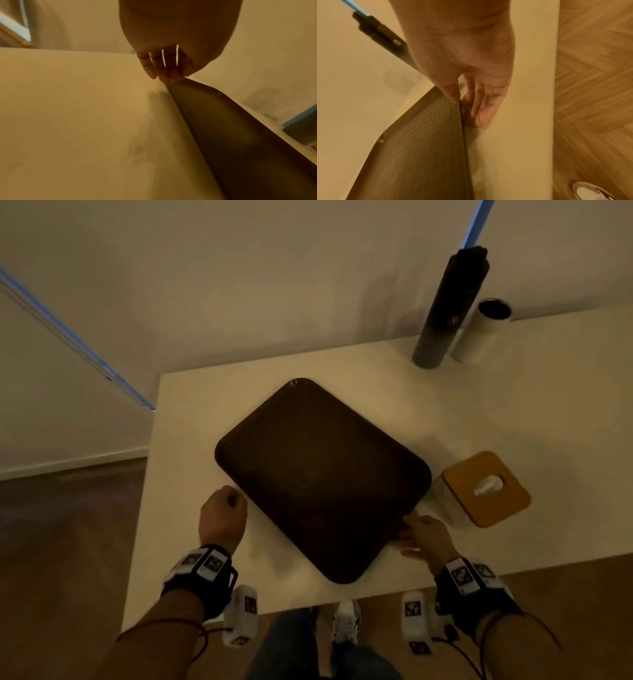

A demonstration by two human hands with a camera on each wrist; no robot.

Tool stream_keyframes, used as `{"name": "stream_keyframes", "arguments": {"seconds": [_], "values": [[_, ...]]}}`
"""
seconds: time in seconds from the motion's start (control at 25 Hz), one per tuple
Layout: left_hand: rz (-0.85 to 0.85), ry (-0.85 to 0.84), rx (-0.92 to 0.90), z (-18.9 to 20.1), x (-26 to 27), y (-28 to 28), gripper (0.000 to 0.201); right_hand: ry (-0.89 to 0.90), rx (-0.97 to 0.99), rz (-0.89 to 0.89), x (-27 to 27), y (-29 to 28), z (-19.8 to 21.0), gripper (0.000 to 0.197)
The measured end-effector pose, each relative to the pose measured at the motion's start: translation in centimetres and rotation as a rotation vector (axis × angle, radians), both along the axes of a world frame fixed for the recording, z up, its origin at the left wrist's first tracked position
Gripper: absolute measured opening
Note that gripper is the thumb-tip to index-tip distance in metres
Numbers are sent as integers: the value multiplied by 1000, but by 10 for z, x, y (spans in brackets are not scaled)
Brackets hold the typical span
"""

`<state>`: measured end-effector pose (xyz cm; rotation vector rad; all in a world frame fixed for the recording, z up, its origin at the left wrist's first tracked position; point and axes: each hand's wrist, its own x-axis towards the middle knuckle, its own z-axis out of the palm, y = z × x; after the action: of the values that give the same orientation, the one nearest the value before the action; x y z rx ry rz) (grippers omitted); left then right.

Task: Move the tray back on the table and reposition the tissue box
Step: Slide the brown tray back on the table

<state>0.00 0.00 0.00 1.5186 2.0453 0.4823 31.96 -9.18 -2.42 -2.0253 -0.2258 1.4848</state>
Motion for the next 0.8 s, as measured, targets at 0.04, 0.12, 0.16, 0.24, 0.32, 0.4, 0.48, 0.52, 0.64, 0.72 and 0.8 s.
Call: {"name": "stream_keyframes", "arguments": {"seconds": [0.04,0.12,0.16,0.24,0.32,0.4,0.48,0.52,0.64,0.72,0.8], "values": [[-16,-6,19,-1,3,12,17,21,11,-44,-1,6,0,16],[-81,17,22,-2,9,42,16,26,8,-102,0,15,-5,14],[-99,30,19,-3,12,61,16,20,3,-117,0,20,-8,14],[-150,96,10,-8,12,98,20,3,11,-166,-1,26,-10,14],[-201,210,-9,-14,9,139,32,-8,15,-230,1,35,-13,13],[-251,350,-38,-14,7,175,38,-10,25,-285,2,46,-14,13],[-265,426,-75,-16,3,208,41,-18,52,-319,4,60,-18,18],[-266,434,-109,-18,0,222,43,-28,67,-321,5,67,-19,20],[-269,341,-210,-27,-4,252,42,-99,87,-309,7,91,-21,30],[-269,283,-228,-31,-5,258,37,-137,95,-296,7,110,-15,37],[-214,245,-224,-36,-5,262,32,-164,109,-262,8,132,-11,39]]}}
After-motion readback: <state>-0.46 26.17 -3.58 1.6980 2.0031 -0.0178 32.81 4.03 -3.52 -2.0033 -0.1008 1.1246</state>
